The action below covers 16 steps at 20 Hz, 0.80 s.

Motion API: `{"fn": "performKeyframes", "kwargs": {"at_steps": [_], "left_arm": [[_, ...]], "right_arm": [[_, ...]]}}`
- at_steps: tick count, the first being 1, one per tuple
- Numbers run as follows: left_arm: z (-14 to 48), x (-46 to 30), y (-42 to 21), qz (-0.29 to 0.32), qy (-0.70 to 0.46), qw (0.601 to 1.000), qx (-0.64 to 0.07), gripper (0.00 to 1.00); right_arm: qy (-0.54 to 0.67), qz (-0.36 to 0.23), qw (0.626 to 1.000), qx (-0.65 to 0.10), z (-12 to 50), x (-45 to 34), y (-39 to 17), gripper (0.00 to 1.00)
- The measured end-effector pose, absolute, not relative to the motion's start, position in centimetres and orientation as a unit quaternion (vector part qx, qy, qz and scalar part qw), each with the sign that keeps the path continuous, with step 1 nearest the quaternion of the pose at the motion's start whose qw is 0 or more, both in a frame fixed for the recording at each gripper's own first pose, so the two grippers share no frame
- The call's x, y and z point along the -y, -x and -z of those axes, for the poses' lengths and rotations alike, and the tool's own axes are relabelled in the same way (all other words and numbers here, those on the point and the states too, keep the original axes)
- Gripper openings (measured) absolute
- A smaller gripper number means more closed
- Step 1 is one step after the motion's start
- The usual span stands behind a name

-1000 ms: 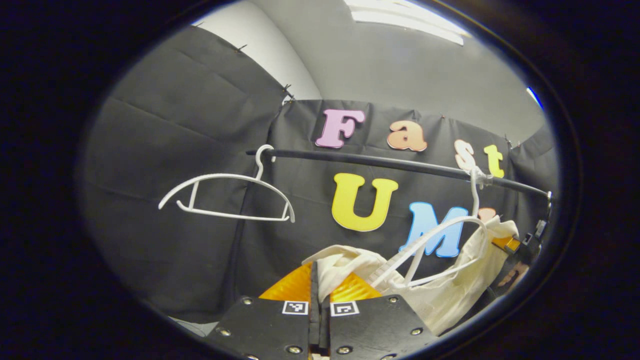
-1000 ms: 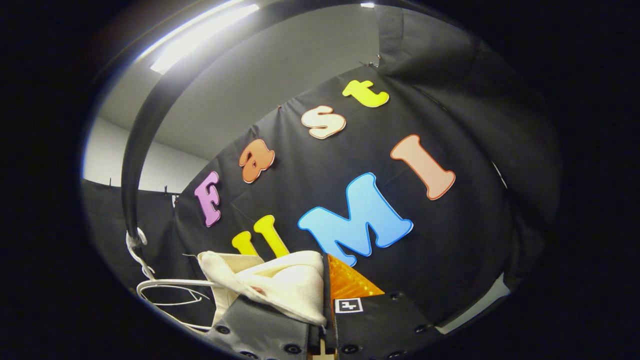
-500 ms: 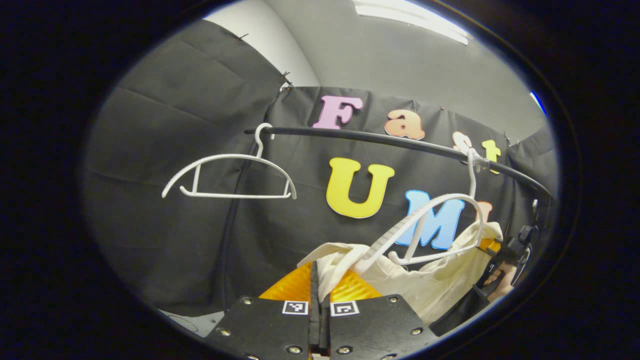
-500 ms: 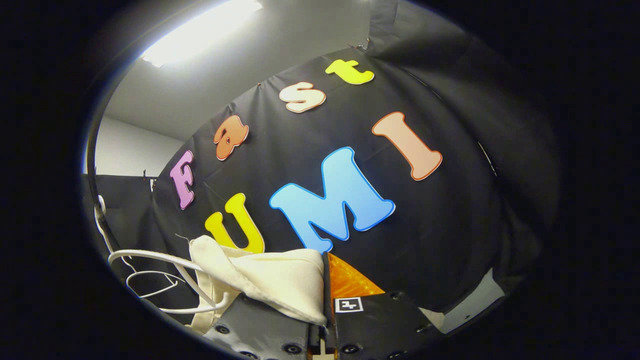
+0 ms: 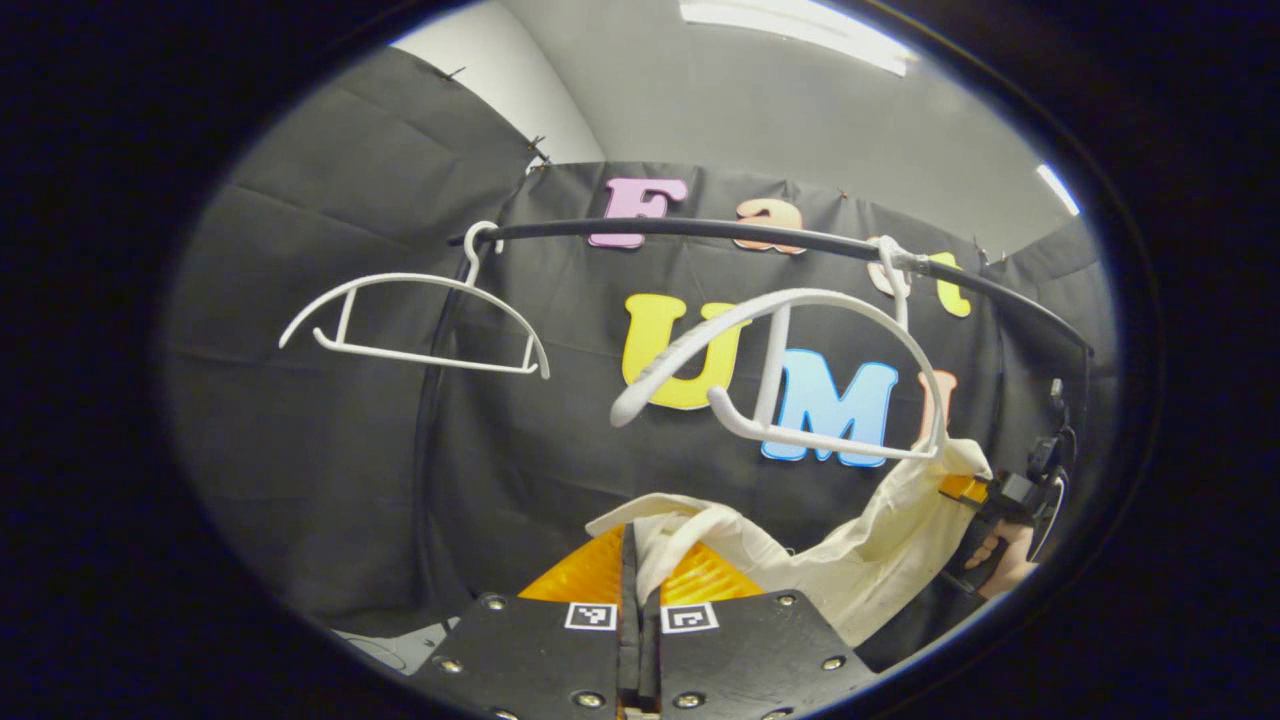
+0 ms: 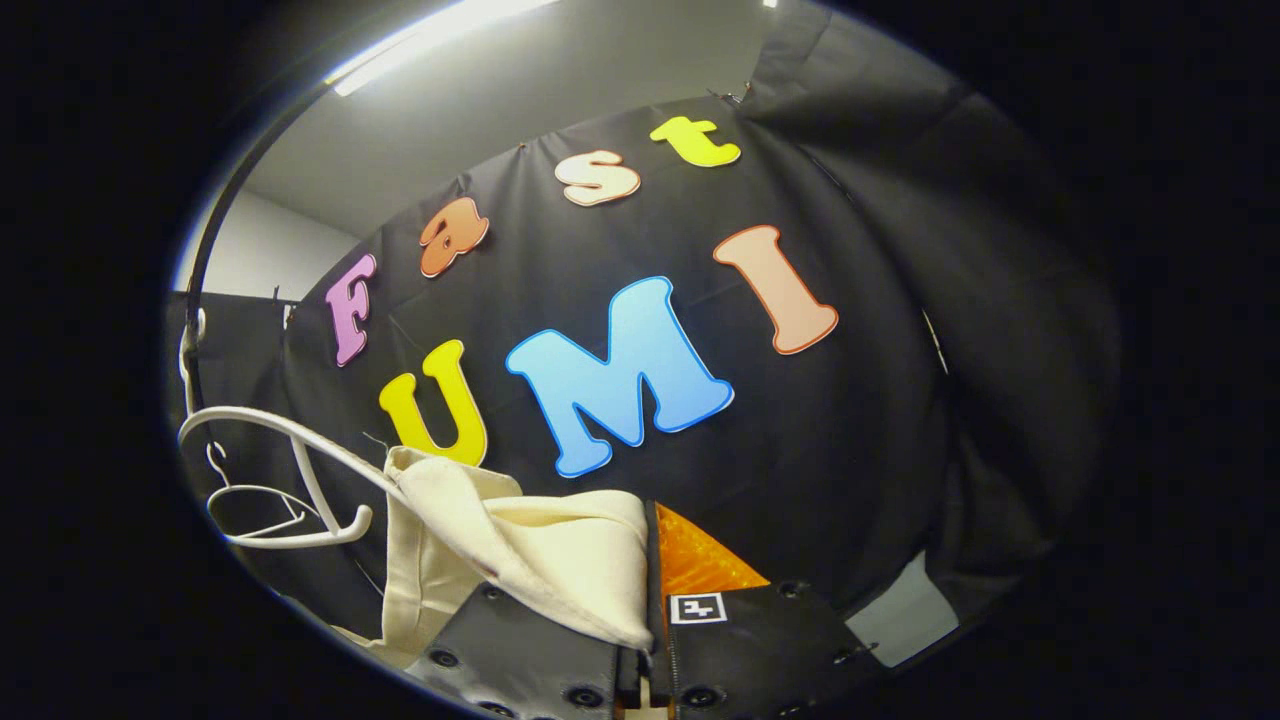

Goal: Grasp the clothes on the hanger with both hands and then place them into the laundry hamper below.

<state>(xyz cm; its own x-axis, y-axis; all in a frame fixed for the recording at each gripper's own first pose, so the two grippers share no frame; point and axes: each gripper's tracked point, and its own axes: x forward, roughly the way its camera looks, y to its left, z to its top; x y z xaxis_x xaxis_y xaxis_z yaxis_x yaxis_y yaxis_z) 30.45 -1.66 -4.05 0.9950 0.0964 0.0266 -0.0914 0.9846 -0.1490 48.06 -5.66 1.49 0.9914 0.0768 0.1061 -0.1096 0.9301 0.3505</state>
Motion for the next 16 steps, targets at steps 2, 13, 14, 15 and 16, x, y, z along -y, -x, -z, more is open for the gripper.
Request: {"fn": "performKeyframes", "kwargs": {"at_steps": [2, 13, 14, 15, 16], "left_arm": [[4.3, 1.4, -29.4, -0.035, 0.072, 0.997, 0.012, 0.01], [5.6, -0.3, -19.4, 0.073, 0.087, 0.993, -0.015, 0.01], [5.6, -0.9, -17.9, 0.077, 0.088, 0.993, -0.015, 0.01], [5.4, -1.7, -16.7, 0.080, 0.085, 0.993, -0.014, 0.01], [5.0, -2.4, -15.8, 0.083, 0.082, 0.993, -0.011, 0.00]], "right_arm": [[-0.164, -0.035, 0.985, 0.048, -1.6, 6.2, -45.5, 0.08], [-0.110, 0.060, 0.991, 0.055, -1.3, 8.4, -28.7, 0.08], [-0.108, 0.062, 0.991, 0.055, -1.4, 8.1, -26.8, 0.08], [-0.106, 0.062, 0.991, 0.055, -1.4, 7.7, -24.9, 0.08], [-0.102, 0.062, 0.991, 0.055, -1.4, 7.2, -23.3, 0.08]]}}
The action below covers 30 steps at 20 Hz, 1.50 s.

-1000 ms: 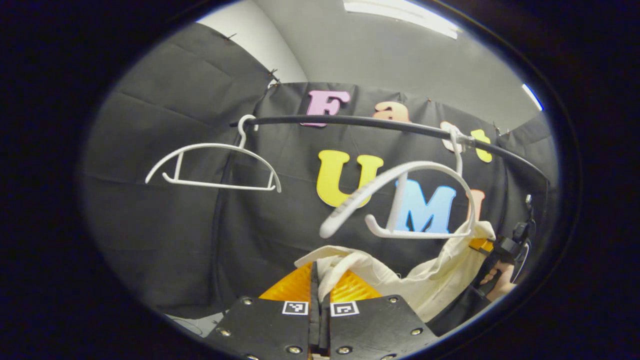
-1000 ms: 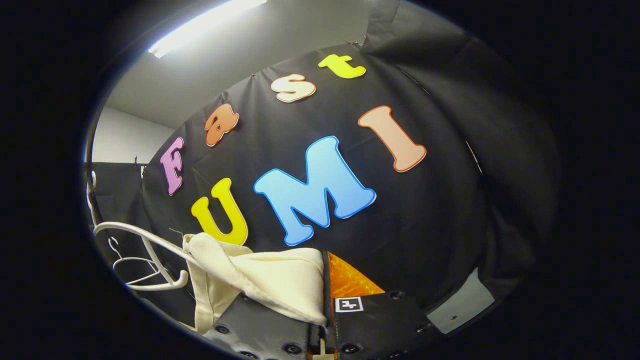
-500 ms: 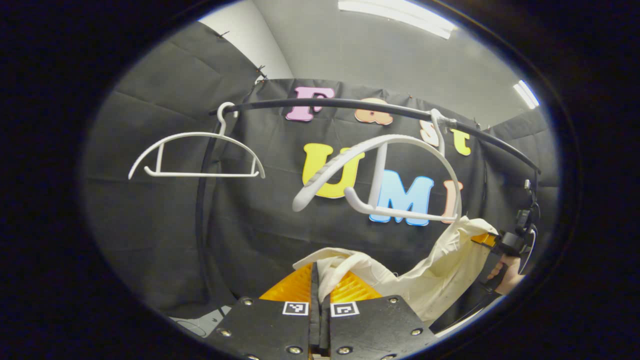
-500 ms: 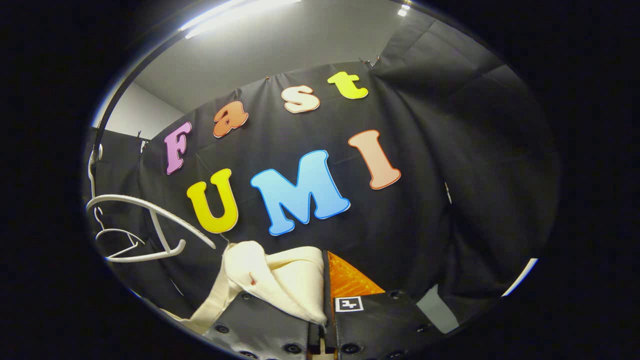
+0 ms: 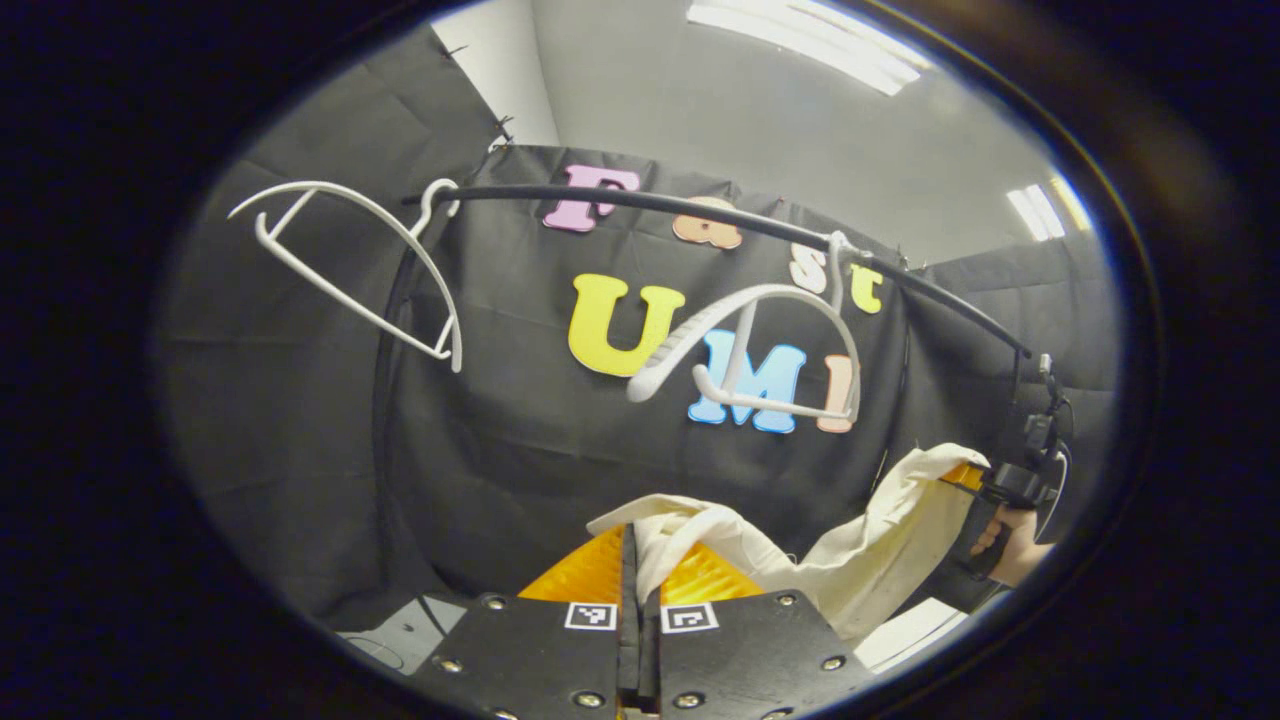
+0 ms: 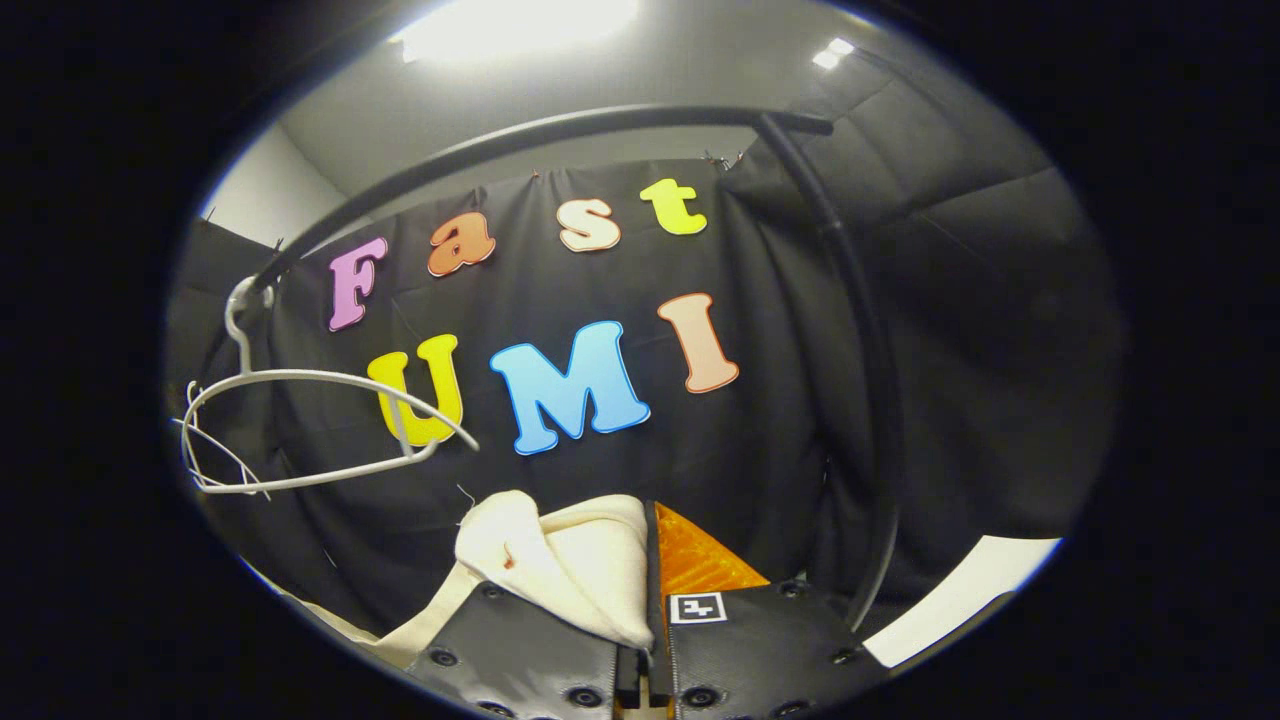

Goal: Grasp the clothes on the hanger with both hands and then place them into the laundry hamper below.

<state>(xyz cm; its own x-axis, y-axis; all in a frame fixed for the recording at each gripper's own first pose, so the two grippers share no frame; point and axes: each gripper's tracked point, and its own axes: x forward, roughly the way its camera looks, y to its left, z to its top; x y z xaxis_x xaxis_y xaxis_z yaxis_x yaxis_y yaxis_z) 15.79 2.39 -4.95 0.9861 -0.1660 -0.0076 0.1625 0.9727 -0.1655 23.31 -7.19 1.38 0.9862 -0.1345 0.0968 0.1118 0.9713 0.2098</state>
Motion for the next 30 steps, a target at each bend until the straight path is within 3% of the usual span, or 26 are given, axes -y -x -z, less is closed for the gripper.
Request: {"fn": "performKeyframes", "kwargs": {"at_steps": [6, 13, 23, 30], "left_arm": [[2.4, -3.4, -12.1, 0.130, 0.072, 0.989, -0.007, 0.01], [4.4, -2.0, -9.5, 0.168, 0.048, 0.984, -0.026, 0.01], [16.9, -2.9, -9.8, 0.144, 0.048, 0.979, -0.136, 0.01], [28.2, -4.4, -9.0, 0.142, 0.018, 0.961, -0.237, 0.00]], "right_arm": [[-0.097, 0.029, 0.994, 0.043, -1.2, 1.5, -15.6, 0.07], [-0.092, -0.053, 0.994, -0.020, 2.6, -8.2, -12.0, 0.07], [-0.062, -0.141, 0.970, -0.189, 16.3, -16.3, -9.8, 0.07], [-0.042, -0.132, 0.944, -0.299, 26.1, -15.9, -9.6, 0.08]]}}
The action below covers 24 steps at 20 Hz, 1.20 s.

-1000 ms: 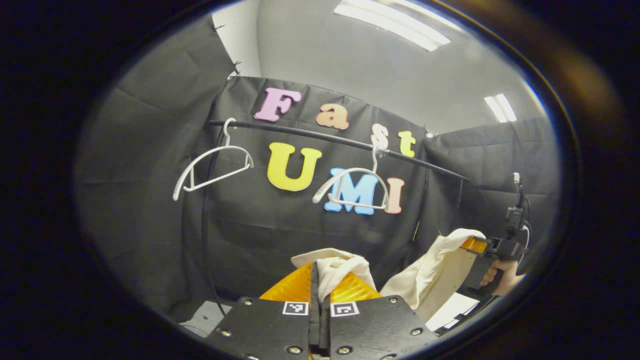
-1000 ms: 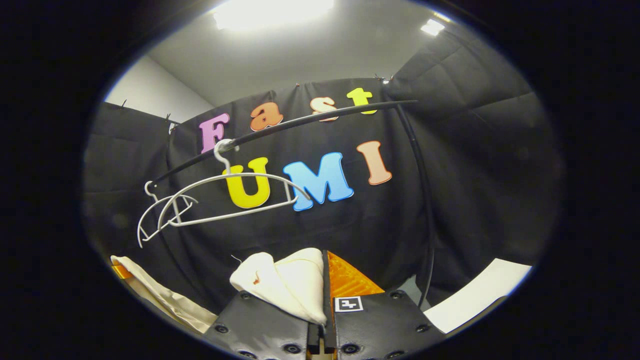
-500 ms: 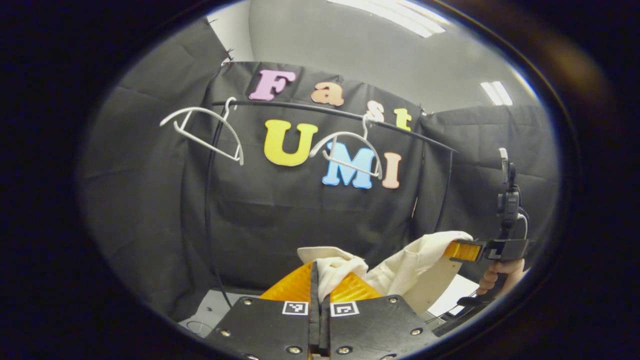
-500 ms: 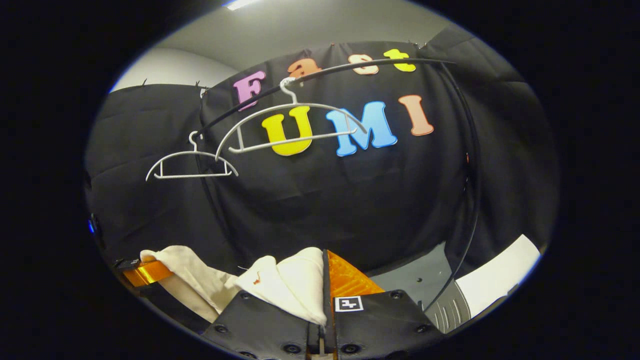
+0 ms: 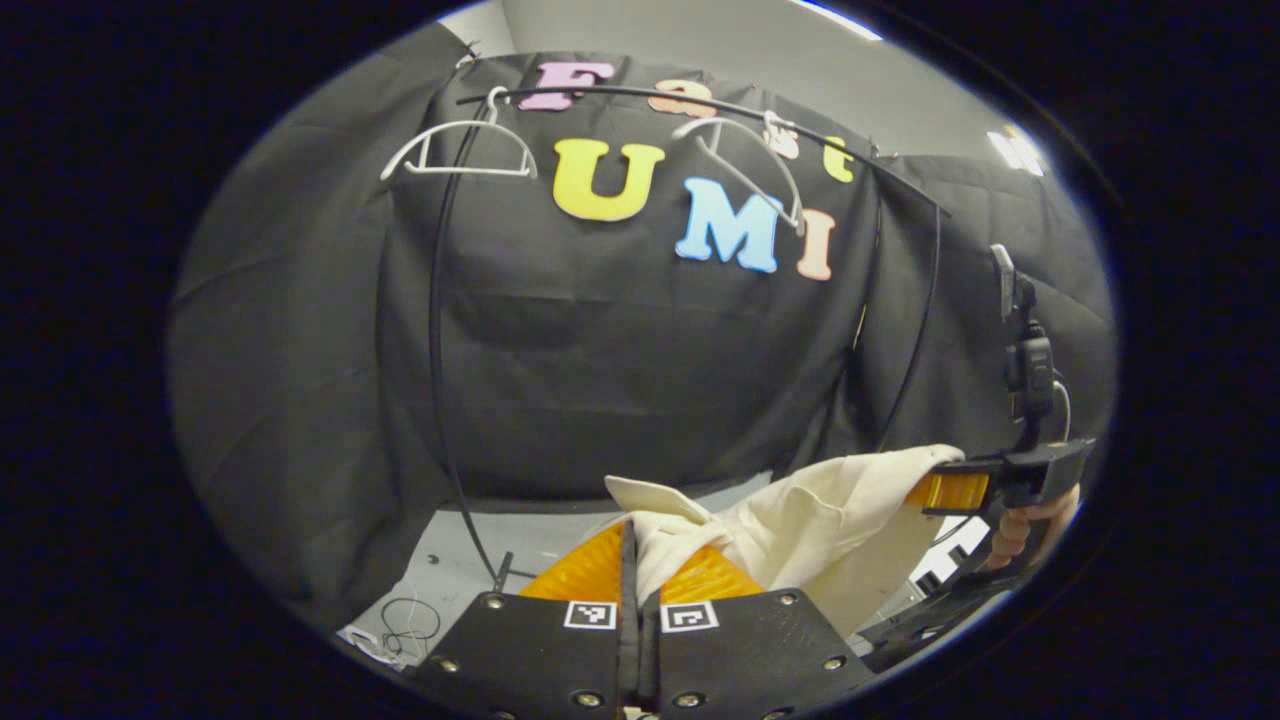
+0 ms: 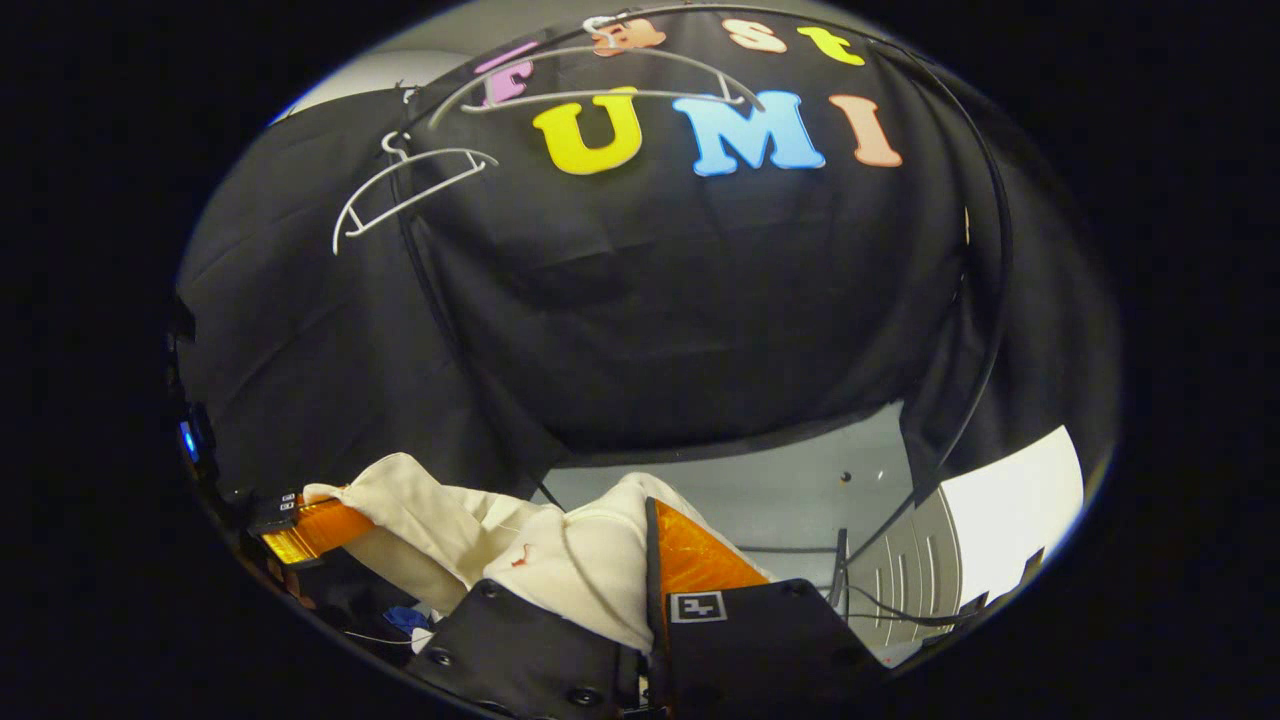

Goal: Grasp the clothes on the hanger with both hands and then place them into the laundry hamper below.

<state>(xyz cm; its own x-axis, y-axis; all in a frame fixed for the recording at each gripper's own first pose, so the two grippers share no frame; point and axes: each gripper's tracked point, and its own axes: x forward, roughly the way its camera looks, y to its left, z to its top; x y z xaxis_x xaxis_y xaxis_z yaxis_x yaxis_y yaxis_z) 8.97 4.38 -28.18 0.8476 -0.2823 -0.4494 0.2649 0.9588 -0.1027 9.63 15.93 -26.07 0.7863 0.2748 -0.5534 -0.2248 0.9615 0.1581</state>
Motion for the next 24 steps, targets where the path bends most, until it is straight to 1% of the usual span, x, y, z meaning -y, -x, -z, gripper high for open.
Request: {"fn": "performKeyframes", "kwargs": {"at_steps": [4, 9, 11, 12, 14, 15, 16, 18, 19, 20, 22, 24], "left_arm": [[34.3, -4.7, -8.7, 0.148, 0.013, 0.947, -0.285, 0.01], [40.3, -5.1, -9.0, 0.145, 0.008, 0.933, -0.328, 0.00], [42.1, -5.4, -9.3, 0.142, 0.005, 0.929, -0.341, 0.01], [42.8, -5.5, -9.7, 0.140, 0.003, 0.928, -0.345, 0.00], [43.6, -6.1, -10.0, 0.137, 0.004, 0.924, -0.356, 0.01], [43.9, -6.2, -9.9, 0.138, 0.005, 0.922, -0.363, 0.01], [44.4, -6.2, -9.5, 0.142, 0.005, 0.918, -0.370, 0.01], [45.8, -6.4, -8.9, 0.141, -0.017, 0.910, -0.390, 0.04], [46.1, -6.5, -8.9, 0.140, -0.028, 0.908, -0.394, 0.06], [46.0, -6.4, -9.0, 0.143, -0.028, 0.908, -0.392, 0.13], [44.8, -6.0, -8.6, 0.151, -0.015, 0.909, -0.388, 0.53], [44.1, -6.5, -8.2, 0.138, -0.016, 0.911, -0.387, 0.93]], "right_arm": [[-0.045, -0.123, 0.926, -0.354, 30.8, -16.0, -10.5, 0.08], [-0.029, -0.129, 0.907, -0.399, 35.6, -17.5, -9.3, 0.08], [-0.024, -0.128, 0.900, -0.417, 37.2, -17.9, -9.0, 0.07], [-0.024, -0.130, 0.896, -0.425, 37.9, -18.2, -8.9, 0.09], [-0.028, -0.137, 0.887, -0.439, 38.9, -18.9, -8.5, 0.11], [-0.028, -0.138, 0.883, -0.447, 39.4, -19.2, -8.0, 0.14], [-0.031, -0.140, 0.880, -0.453, 39.7, -19.4, -7.8, 0.23], [-0.039, -0.145, 0.876, -0.459, 39.2, -19.7, -7.4, 0.34], [-0.043, -0.150, 0.874, -0.461, 39.3, -20.3, -7.2, 0.42], [-0.044, -0.152, 0.874, -0.460, 38.8, -20.3, -6.9, 0.61], [-0.037, -0.152, 0.877, -0.454, 38.4, -19.6, -6.7, 0.99], [-0.030, -0.149, 0.882, -0.447, 37.7, -18.9, -6.1, 0.98]]}}
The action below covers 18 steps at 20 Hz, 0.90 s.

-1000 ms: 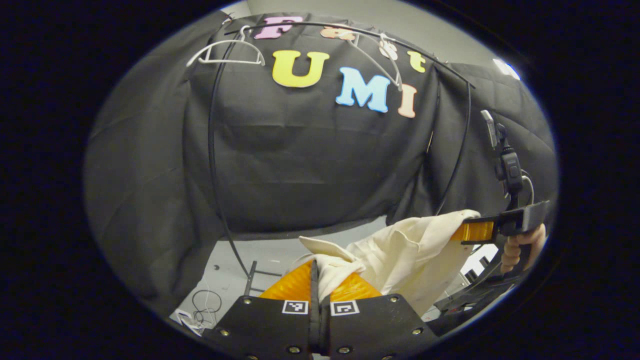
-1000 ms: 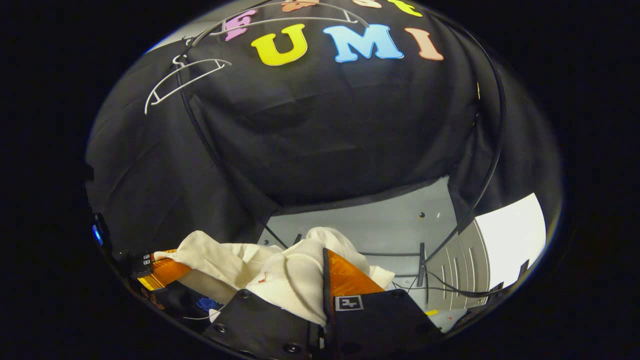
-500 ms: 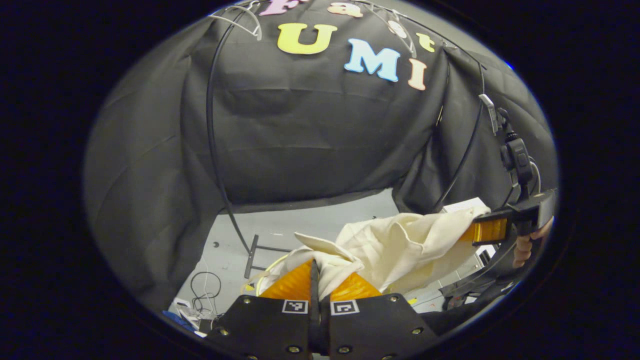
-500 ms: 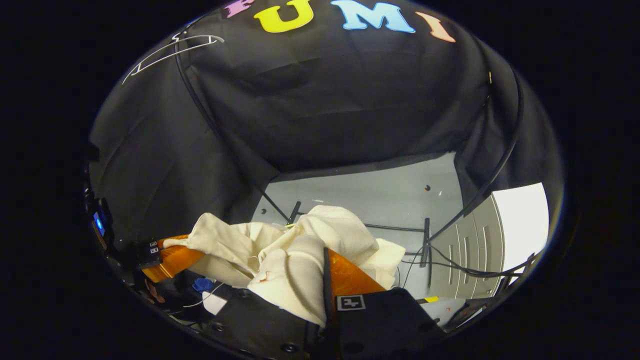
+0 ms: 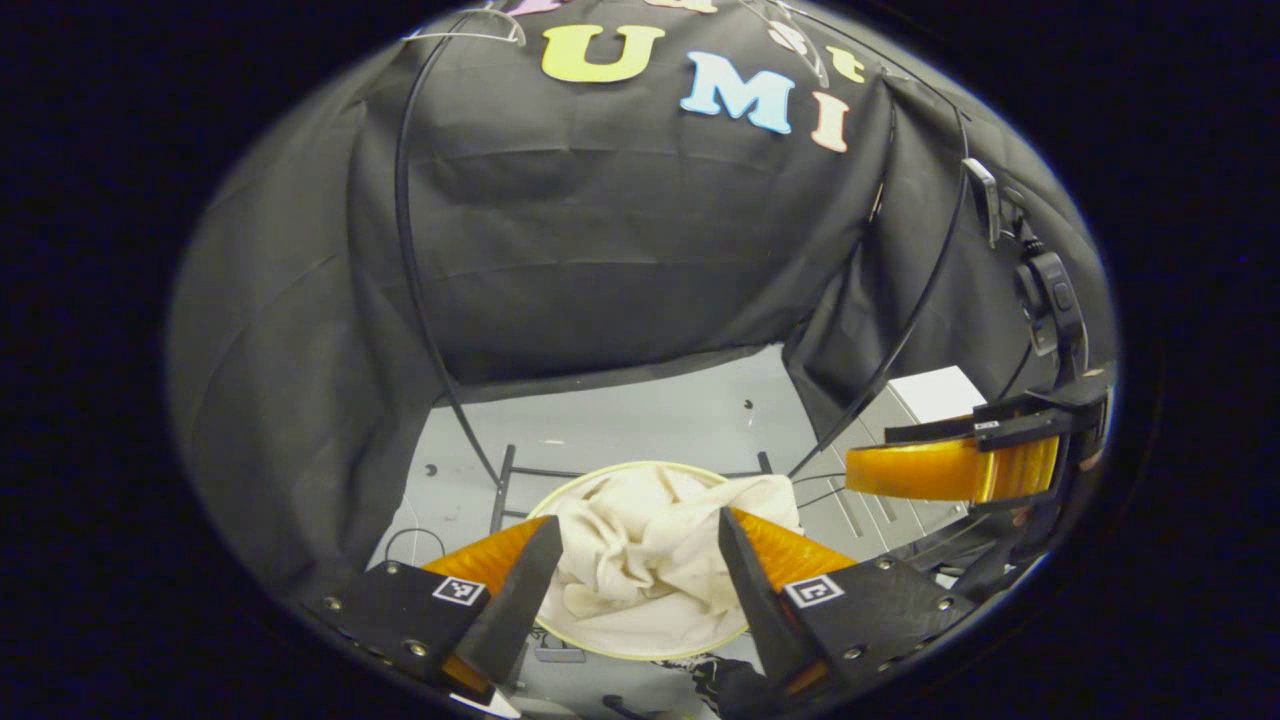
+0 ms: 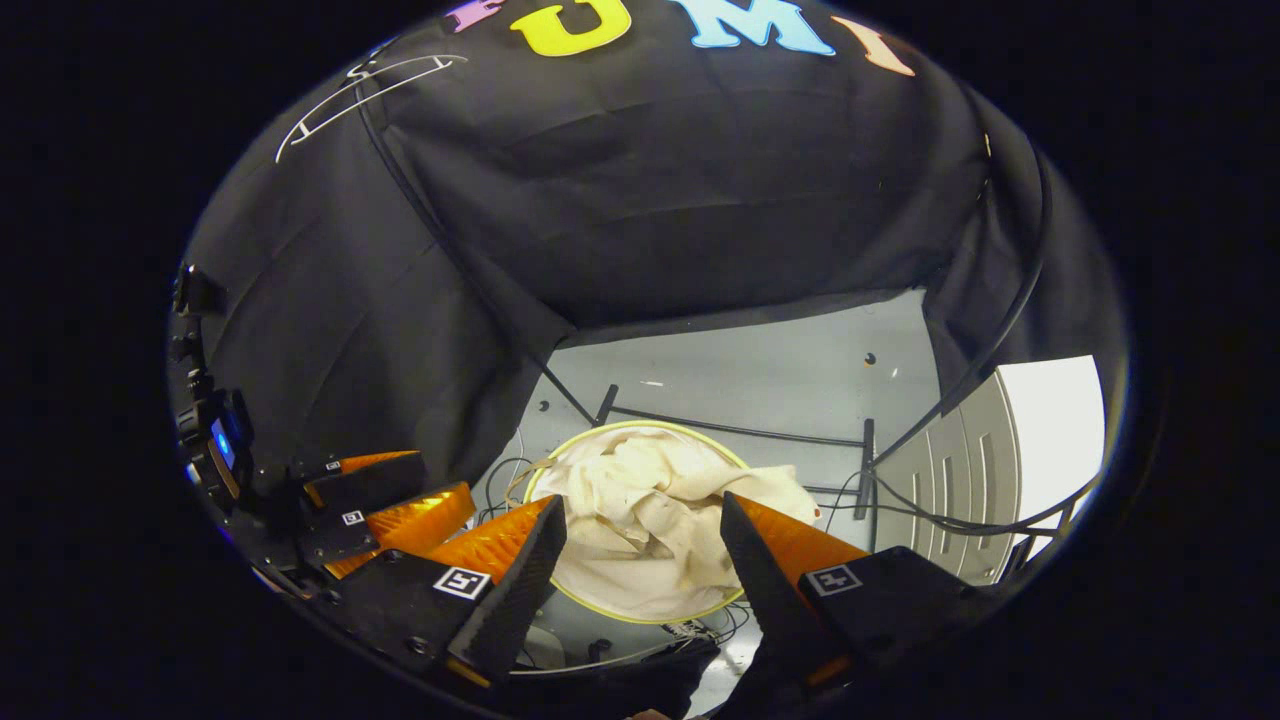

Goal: Grasp the clothes on the hanger with both hands and then place them into the laundry hamper below.

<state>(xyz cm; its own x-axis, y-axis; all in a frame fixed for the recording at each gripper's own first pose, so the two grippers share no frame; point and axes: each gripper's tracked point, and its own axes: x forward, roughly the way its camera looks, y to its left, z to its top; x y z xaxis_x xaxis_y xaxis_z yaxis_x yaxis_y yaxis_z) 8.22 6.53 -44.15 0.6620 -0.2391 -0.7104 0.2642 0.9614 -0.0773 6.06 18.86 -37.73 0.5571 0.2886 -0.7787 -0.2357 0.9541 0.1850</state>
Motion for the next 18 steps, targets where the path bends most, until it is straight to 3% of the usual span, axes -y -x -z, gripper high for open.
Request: {"fn": "performKeyframes", "kwargs": {"at_steps": [1, 4, 8, 18], "left_arm": [[43.7, -6.8, -8.1, 0.130, -0.017, 0.914, -0.384, 0.96], [41.3, -7.1, -6.9, 0.125, -0.009, 0.920, -0.373, 0.92], [36.2, -7.3, -5.9, 0.119, -0.019, 0.933, -0.338, 0.93], [16.1, -4.5, -7.0, 0.050, -0.039, 0.984, -0.168, 0.92]], "right_arm": [[-0.029, -0.147, 0.885, -0.441, 37.3, -18.6, -5.9, 0.98], [-0.024, -0.139, 0.899, -0.416, 34.8, -17.2, -5.4, 0.98], [-0.014, -0.118, 0.925, -0.361, 30.0, -14.8, -5.3, 0.98], [-0.003, -0.089, 0.976, -0.197, 15.3, -6.4, -5.4, 0.98]]}}
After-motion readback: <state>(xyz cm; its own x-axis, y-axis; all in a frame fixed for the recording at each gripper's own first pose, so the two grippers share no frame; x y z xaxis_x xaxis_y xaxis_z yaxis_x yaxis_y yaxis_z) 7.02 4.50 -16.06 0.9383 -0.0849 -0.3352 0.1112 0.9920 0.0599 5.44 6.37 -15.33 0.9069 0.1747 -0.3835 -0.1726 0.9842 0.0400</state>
